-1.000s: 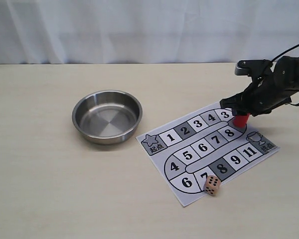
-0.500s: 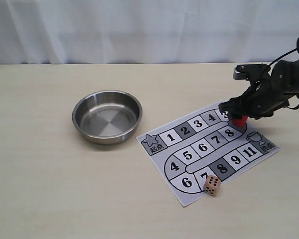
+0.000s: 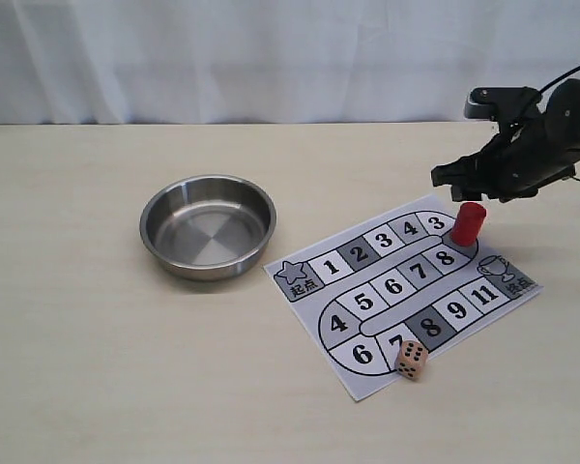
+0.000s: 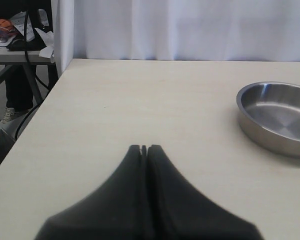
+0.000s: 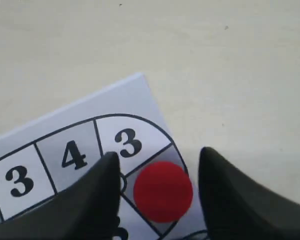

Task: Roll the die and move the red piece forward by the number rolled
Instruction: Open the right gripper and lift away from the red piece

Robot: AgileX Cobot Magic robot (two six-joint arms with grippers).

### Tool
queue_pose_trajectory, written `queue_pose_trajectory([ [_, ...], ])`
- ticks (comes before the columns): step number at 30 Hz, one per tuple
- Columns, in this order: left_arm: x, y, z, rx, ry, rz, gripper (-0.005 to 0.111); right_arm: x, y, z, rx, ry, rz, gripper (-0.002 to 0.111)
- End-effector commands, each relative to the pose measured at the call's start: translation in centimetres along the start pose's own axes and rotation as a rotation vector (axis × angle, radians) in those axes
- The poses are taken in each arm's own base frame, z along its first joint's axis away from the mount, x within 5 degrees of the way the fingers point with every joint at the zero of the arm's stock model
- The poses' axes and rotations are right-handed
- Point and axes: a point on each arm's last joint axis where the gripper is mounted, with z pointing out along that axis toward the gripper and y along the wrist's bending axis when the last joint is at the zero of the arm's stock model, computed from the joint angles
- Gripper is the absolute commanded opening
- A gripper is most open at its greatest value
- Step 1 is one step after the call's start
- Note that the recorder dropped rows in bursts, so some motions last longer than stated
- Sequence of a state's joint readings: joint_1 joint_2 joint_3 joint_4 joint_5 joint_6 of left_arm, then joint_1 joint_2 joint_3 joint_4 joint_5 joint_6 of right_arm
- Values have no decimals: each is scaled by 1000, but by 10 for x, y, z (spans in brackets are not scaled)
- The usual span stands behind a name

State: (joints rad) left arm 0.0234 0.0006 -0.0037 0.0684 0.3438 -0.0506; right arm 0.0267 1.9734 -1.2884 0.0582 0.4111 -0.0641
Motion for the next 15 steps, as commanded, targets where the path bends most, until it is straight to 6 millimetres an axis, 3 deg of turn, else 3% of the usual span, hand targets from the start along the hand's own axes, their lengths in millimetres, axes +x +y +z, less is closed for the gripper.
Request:
queue_pose_trajectory([
  [1, 0, 0, 0, 0, -10, -6, 0, -1, 1, -21, -7, 45, 3, 21],
  [4, 0, 0, 0, 0, -10, -6, 0, 0, 1, -34, -11, 77, 2, 4],
  [15, 0, 0, 0, 0, -10, -6, 0, 6, -1, -77, 7, 197, 28, 4],
])
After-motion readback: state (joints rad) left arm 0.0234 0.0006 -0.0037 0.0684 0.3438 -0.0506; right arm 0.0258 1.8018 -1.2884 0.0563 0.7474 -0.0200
